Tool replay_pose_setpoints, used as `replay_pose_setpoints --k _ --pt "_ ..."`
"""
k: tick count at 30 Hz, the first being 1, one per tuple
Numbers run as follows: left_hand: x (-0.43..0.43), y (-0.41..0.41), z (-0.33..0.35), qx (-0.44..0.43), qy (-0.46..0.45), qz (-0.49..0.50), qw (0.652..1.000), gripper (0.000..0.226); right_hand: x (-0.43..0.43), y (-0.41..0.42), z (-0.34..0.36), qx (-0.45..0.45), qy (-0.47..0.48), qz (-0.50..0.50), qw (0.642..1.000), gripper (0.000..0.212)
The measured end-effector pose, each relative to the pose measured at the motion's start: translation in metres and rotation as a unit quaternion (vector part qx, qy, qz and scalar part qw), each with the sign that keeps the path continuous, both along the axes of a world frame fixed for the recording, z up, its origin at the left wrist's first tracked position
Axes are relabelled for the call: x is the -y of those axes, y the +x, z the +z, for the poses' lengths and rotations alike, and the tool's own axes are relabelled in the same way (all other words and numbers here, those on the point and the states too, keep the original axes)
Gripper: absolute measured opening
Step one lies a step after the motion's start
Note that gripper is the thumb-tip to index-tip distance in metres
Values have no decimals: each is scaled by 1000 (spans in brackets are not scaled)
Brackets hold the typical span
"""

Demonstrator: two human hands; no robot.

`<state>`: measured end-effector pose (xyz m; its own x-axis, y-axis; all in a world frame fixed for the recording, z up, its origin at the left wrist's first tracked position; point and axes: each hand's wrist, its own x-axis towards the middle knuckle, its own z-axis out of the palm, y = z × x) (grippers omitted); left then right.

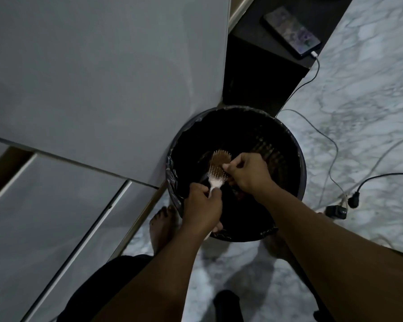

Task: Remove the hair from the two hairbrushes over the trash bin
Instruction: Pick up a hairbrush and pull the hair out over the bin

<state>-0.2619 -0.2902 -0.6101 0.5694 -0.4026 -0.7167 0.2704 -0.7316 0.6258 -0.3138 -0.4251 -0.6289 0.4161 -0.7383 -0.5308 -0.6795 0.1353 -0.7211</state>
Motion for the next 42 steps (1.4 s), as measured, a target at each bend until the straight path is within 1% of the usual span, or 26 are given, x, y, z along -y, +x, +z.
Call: replay_pose_setpoints --k 2,5,10,13,14,17,18,19,20,23,24,26,28,31,33,36,37,39,40,41,42 --pt "1 2 -1 3 -7 -14 1000 29 3 1 1 2 1 3 1000 22" --pt "5 4 1 32 -6 -39 999 38 11 1 3 20 19 5 1000 22" --pt "9 4 -4 69 17 -49 996 34 22 0 6 45 75 -28 996 21" --pt "8 5 -7 64 19 -40 997 32 24 2 8 55 110 -12 992 10" --pt "8 6 -7 65 22 -35 997 32 24 2 9 52 113 2 992 10" --pt "10 9 -5 80 23 -27 996 30 23 1 11 60 107 38 992 50" --pt "11 9 -5 91 20 -34 995 29 22 1 12 75 102 44 991 56" --pt "12 7 -6 102 15 -41 994 28 20 3 12 90 88 48 991 56" --pt "12 6 -5 111 11 -47 993 27 19 5 10 93 62 51 992 49" --pt "12 3 -4 122 13 -54 991 27 20 12 6 60 -17 52 997 9" --pt "12 4 -3 127 15 -52 990 26 21 15 7 47 -32 56 997 2" --pt "11 7 -2 140 17 -49 989 25 24 17 7 31 -22 59 998 15" --pt "10 8 -3 145 17 -49 988 25 26 18 8 21 -3 61 998 23" --pt "13 7 -5 149 21 -63 987 26 27 17 7 9 -39 82 996 23" --pt "15 6 -7 162 32 -76 983 29 26 19 10 13 -49 72 996 21" --pt "15 7 -6 168 47 -75 982 28 25 23 11 9 -6 51 999 23" --pt "15 9 -5 169 49 -69 982 26 24 24 9 6 12 51 999 29" --pt "15 12 -3 180 49 -71 980 23 24 23 9 30 27 58 998 54" --pt "15 12 -2 186 47 -81 978 21 23 23 10 51 19 66 996 65" --pt "15 12 -2 192 44 -93 976 20 23 23 10 68 4 85 994 69" --pt "14 12 -1 196 42 -103 974 20 22 23 10 78 -14 110 991 65"
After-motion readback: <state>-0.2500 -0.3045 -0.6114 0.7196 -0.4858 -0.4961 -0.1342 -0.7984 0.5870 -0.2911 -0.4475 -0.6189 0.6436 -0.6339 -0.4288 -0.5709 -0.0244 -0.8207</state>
